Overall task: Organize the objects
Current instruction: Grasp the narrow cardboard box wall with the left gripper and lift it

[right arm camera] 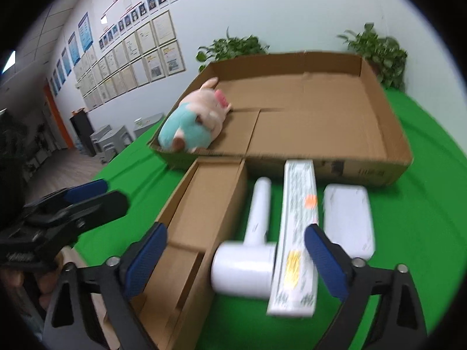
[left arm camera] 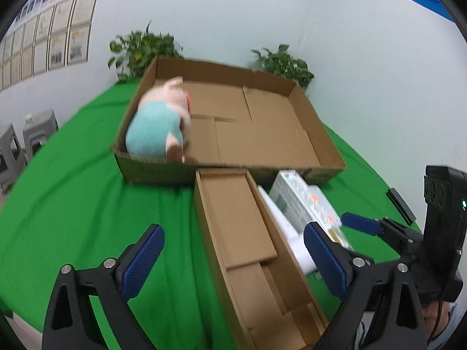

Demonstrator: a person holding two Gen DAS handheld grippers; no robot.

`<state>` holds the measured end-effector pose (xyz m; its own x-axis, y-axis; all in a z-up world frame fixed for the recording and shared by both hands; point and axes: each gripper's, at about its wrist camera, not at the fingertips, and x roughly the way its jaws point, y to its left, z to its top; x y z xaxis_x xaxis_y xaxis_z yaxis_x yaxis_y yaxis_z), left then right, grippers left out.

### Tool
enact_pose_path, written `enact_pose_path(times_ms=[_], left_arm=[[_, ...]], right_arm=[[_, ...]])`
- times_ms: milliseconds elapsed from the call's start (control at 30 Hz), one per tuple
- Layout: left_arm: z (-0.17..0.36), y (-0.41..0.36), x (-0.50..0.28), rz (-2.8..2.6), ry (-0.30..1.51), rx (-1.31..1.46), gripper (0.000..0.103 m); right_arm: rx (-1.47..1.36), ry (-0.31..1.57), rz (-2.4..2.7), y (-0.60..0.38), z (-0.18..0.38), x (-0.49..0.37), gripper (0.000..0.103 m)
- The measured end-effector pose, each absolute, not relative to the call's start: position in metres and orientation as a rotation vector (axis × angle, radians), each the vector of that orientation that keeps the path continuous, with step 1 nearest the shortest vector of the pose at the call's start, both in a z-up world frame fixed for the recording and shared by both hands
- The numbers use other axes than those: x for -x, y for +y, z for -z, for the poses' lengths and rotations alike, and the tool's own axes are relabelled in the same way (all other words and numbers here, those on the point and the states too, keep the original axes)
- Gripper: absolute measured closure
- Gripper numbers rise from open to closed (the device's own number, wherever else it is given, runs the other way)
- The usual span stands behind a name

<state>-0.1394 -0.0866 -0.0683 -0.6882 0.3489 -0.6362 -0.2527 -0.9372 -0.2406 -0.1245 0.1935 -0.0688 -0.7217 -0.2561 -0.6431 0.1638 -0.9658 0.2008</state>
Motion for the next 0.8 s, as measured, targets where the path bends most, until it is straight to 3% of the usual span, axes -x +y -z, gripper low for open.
enact_pose_path(times_ms=[167,233,300,400,467,633,800], left_arm=[[0.09,-0.096,0.147,-2.511,-0.315,1.133,0.025],[0.096,-0.094,0.147,-2.494,-0.306,1.161,0.03],[0.101,-0.091,0.145,-2.462,-0.298,1.186,0.034],[0.111,-0.082,0.14,-2.425,-0.263,1.22,0.044],[0.12,-0.078,0.137,-2.394,-0.251,1.258,0.057],[0.121,-0.081,0.131,-2.423,-0.235,1.3,0.077],[0.126,-0.081,0.114,-2.425,-0.212,1.328,0.082]], right_arm=[[-1.085,-0.178,2.613,0.181,0.076,0.111,0.038],[-1.119,-0.177,2.584,0.175,0.081,0.107,0.056],[-1.138,-0.134,2.575,0.167,0.086,0.102,0.061],[-1.195,-0.143,2.566,0.162,0.098,0.102,0.078],[-1.187,-0.139,2.576,0.159,0.098,0.101,0.083],[-1.215,-0.17,2.569,0.159,0.097,0.098,0.083],[-1.248,-0.195,2.534,0.158,0.098,0.091,0.083]])
